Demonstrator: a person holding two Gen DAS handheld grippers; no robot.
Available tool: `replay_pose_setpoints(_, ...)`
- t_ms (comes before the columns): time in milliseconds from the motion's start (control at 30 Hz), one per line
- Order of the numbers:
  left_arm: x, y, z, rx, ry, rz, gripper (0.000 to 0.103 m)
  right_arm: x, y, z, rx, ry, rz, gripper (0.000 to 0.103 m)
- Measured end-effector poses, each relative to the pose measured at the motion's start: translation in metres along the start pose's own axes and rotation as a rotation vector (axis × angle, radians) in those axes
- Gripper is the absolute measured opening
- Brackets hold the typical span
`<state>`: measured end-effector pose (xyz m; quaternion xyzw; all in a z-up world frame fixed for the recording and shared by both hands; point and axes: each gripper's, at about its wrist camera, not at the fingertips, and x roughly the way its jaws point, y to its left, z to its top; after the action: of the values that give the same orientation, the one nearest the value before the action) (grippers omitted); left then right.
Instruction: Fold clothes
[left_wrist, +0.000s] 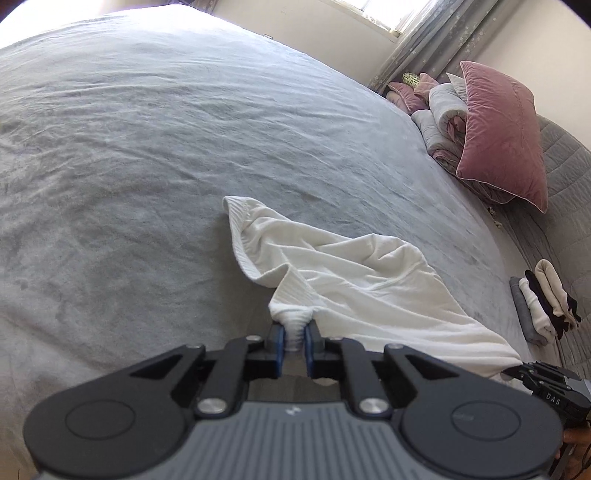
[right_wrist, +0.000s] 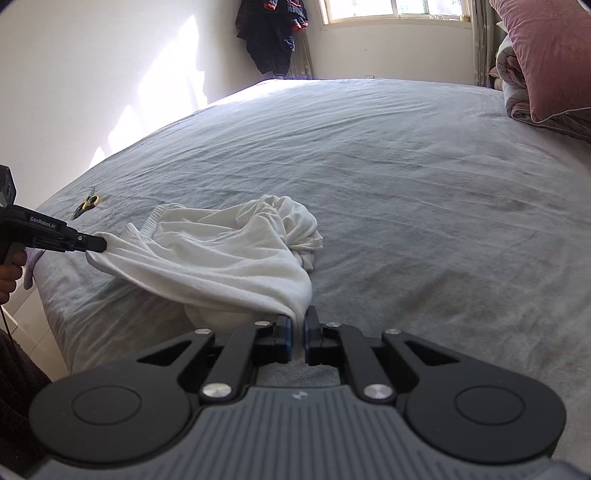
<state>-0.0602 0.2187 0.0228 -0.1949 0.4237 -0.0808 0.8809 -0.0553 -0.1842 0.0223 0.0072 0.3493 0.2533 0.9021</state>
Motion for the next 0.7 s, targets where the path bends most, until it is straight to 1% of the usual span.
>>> replay_pose_setpoints(133, 0.002, 0.001, -0.004, 0.106, 0.069, 0.005, 0.013, -0.004, 0.010, -0.003, -0.067, 0.046, 0.083, 0.006)
replay_pose_setpoints(200, 0.009, 0.005, -0.007, 0.129, 0.115, 0.006, 0.022, 0.000, 0.015, -0.007, -0.087, 0.084, 0.107, 0.007)
replay_pose_setpoints(267, 0.017, 0.009, -0.008, 0.136, 0.150, 0.017, 0.023, 0.007, 0.017, -0.011, -0.103, 0.123, 0.116, 0.008)
replay_pose_setpoints(333, 0.021, 0.012, -0.008, 0.140, 0.172, 0.021, 0.031, 0.014, 0.018, -0.014, -0.115, 0.161, 0.118, 0.019)
replay_pose_setpoints(367, 0.022, 0.013, -0.007, 0.144, 0.181, 0.020, 0.045, 0.017, 0.017, -0.014, -0.116, 0.175, 0.117, 0.022)
replay_pose_setpoints(400, 0.023, 0.014, -0.006, 0.148, 0.190, 0.018, 0.055, 0.020, 0.016, -0.014, -0.117, 0.188, 0.117, 0.039)
replay_pose_setpoints(433, 0.022, 0.014, -0.004, 0.161, 0.189, 0.017, 0.057, 0.019, 0.015, -0.014, -0.116, 0.194, 0.122, 0.062)
replay_pose_setpoints(467, 0.020, 0.015, -0.001, 0.171, 0.167, 0.016, 0.059, 0.018, 0.014, -0.014, -0.115, 0.188, 0.129, 0.067)
replay_pose_setpoints(500, 0.017, 0.015, 0.002, 0.181, 0.141, 0.017, 0.063, 0.017, 0.013, -0.011, -0.112, 0.172, 0.137, 0.068)
replay_pose_setpoints(567, 0.015, 0.022, 0.012, 0.141, 0.083, 0.013, 0.067, 0.016, 0.009, -0.004, -0.085, 0.144, 0.147, 0.068)
replay_pose_setpoints(667, 0.022, 0.032, 0.024, 0.055, 0.040, 0.011, 0.066, 0.018, -0.002, 0.006, 0.006, 0.098, 0.163, 0.068)
replay_pose_setpoints(700, 0.025, 0.033, 0.027, 0.045, 0.026, 0.022, 0.065, 0.020, -0.006, 0.009, 0.045, 0.085, 0.161, 0.068)
